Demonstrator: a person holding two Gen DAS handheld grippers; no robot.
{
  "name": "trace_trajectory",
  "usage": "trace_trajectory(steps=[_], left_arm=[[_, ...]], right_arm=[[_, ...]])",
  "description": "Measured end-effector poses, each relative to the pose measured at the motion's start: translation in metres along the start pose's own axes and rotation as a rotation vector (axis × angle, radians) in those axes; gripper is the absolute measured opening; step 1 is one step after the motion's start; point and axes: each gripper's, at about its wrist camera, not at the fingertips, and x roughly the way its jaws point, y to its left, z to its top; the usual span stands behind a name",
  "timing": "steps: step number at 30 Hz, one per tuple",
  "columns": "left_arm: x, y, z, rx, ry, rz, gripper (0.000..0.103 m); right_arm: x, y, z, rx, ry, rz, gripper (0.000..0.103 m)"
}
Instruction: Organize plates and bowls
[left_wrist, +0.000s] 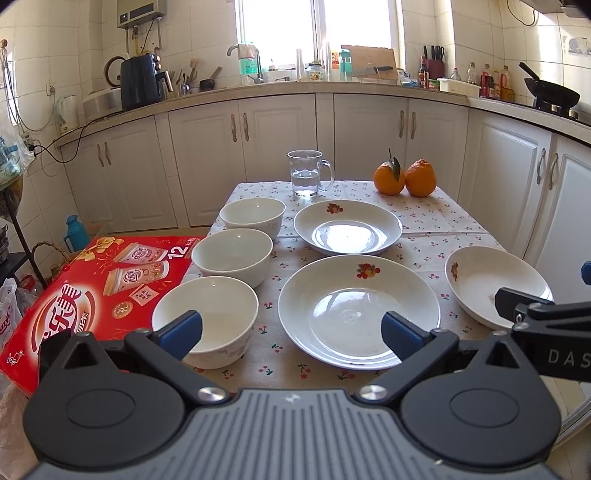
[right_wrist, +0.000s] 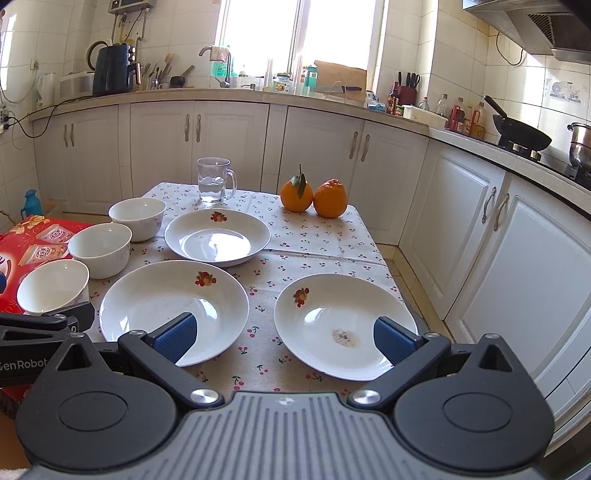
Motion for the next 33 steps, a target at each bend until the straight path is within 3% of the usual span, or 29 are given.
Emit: trace_trajectory(steps=[15,25,33], left_arm=[[0.022,-0.011,0.010,0.070,0.029,-0.026,0.102],[0.058,-0.029,0.042,0.155,0.028,-0.217,0.102],[0.103,-0.086,0.065,0.321,0.087,-0.353,0.102]], right_arm=[[0.024,-0.007,0.003,0.010,0.041,0.015,0.103],[0.045,-0.043,0.003,-0.037,0.051,0.036,0.103],[0.076,-0.097,-0.021,-0.089,0.088,0.090,0.103]])
